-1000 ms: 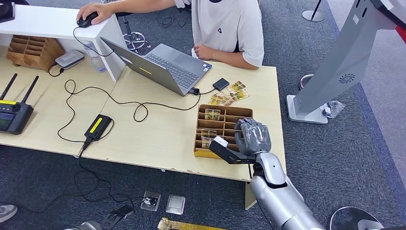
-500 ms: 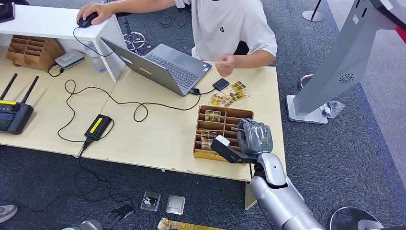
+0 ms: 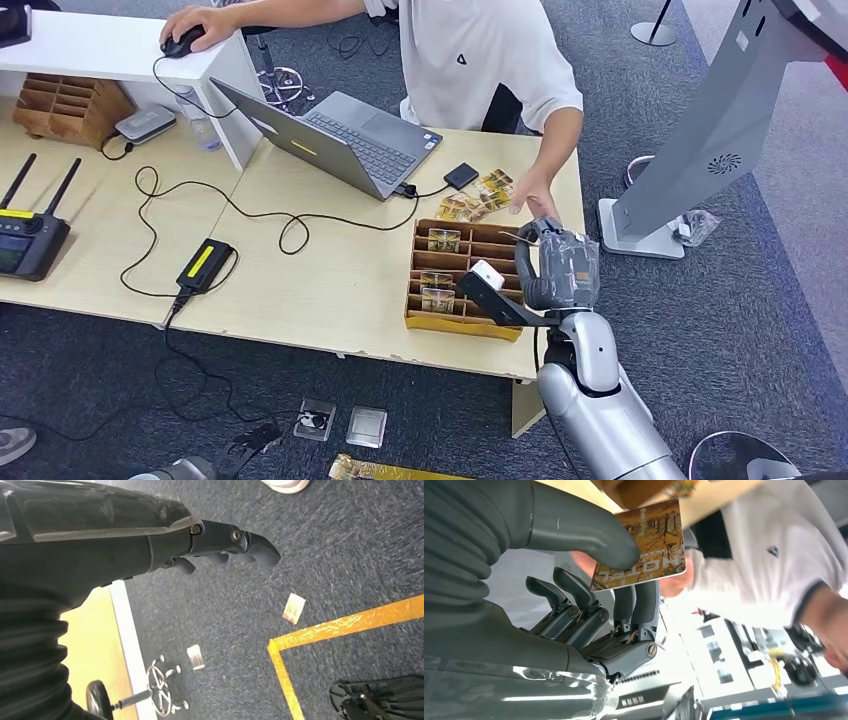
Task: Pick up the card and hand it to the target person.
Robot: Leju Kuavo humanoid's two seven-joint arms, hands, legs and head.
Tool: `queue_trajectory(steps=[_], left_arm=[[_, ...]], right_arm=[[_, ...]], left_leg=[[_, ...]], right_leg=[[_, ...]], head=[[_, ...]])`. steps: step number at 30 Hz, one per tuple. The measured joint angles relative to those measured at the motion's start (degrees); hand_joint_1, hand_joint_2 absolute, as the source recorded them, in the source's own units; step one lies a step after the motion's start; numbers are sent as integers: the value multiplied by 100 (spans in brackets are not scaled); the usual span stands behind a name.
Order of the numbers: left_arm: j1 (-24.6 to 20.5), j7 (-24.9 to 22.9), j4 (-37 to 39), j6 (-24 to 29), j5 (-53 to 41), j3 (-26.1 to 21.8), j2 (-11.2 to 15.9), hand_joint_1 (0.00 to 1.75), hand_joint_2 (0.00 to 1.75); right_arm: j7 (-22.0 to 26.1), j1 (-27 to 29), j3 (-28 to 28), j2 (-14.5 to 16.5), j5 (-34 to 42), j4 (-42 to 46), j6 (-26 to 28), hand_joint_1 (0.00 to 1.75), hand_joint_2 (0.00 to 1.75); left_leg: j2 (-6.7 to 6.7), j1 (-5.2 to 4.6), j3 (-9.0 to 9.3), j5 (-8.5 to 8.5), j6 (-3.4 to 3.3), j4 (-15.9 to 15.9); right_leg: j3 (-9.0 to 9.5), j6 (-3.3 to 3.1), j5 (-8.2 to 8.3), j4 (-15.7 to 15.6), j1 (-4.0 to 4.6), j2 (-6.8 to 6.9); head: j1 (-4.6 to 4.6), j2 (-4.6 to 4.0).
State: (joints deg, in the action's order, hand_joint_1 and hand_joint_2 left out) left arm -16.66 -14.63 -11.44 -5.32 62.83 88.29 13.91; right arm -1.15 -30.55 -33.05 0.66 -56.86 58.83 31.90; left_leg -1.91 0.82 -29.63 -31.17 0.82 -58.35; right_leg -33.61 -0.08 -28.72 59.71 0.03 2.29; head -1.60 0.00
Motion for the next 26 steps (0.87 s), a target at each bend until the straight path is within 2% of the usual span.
queue_trajectory(steps=[5, 9, 15, 19, 20, 21, 23, 24, 25, 26], left_arm=[[107, 84, 1, 45, 63, -10, 4, 0, 175], [122, 93, 1, 57, 71, -15, 3, 0, 175], [126, 90, 1, 52, 39, -18, 2, 0, 175], [143, 81, 0, 43, 92, -28, -1, 0, 175], [153, 76, 0, 40, 110, -30, -2, 0, 175], [163, 71, -1, 38, 125, -32, -3, 0, 175], [181, 66, -1, 36, 141, -33, -4, 0, 175], [190, 65, -1, 36, 145, -33, -4, 0, 175], [198, 65, -1, 37, 150, -33, -5, 0, 175], [203, 64, -1, 38, 152, -33, -5, 0, 175]], right_arm=[[-2, 107, 97, -91, -76, 908, 16, 175, 175], [12, 121, 102, -112, -143, 1236, 77, 175, 175], [61, -56, 87, -65, -134, 1129, 40, 175, 175], [260, -379, 69, 138, -97, 668, 71, 175, 175], [301, -471, 63, 201, -84, 519, 86, 160, 175], [340, -571, 58, 270, -62, 361, 101, 134, 175], [406, -751, 52, 403, -18, 70, 137, 47, 175], [441, -822, 48, 467, 7, -54, 173, 18, 175], [472, -887, 43, 535, 28, -170, 214, 0, 175], [489, -921, 40, 571, 38, -233, 240, 0, 175]], left_leg=[[0, 0, 0, 0, 0, 0], [0, 0, -1, 0, 0, 0], [5, 0, -13, 1, 0, 1], [10, 1, -22, 2, 0, 1], [11, 1, -24, 2, 0, 1], [13, 1, -26, 2, 0, 1], [14, 1, -29, 2, 0, 1], [14, 1, -30, 2, 0, 2], [14, 1, -31, 2, 0, 2], [13, 1, -31, 2, 0, 2]], right_leg=[[0, 0, 0, 0, 0, 0], [1, 0, 0, 0, 0, 1], [-2, 0, 0, 3, 0, 6], [-9, 0, 0, 5, 0, 12], [-11, 0, 0, 5, 0, 14], [-14, 0, 0, 6, 0, 15], [-18, -1, -1, 6, 0, 16], [-19, -1, -1, 6, 0, 16], [-20, -1, -1, 6, 0, 16], [-21, -1, -1, 6, 0, 15]], head=[[1, 0], [1, 0], [1, 0], [0, 0], [0, 0], [-1, 0], [-4, 0], [-4, 0], [-3, 0], [-2, 0]])
